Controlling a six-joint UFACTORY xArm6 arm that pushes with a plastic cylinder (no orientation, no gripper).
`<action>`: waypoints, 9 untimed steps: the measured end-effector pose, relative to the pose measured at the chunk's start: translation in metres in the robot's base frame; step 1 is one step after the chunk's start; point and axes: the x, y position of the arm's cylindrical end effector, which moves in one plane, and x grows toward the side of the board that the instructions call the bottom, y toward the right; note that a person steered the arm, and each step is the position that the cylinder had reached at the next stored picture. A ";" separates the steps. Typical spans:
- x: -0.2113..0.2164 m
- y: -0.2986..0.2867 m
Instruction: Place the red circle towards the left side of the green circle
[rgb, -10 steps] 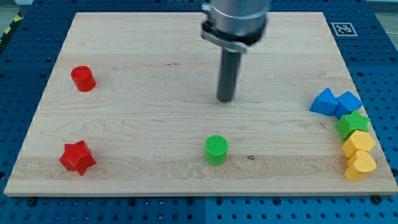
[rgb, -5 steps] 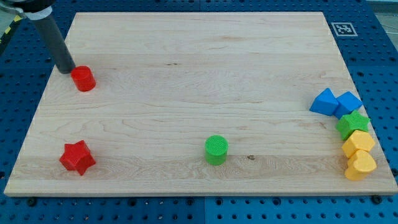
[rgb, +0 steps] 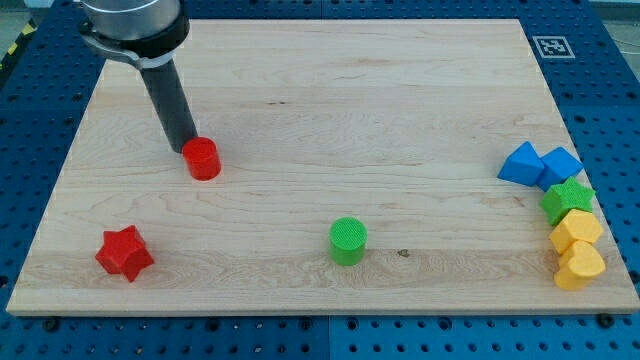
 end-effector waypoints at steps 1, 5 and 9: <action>0.011 -0.004; 0.036 0.134; 0.149 0.128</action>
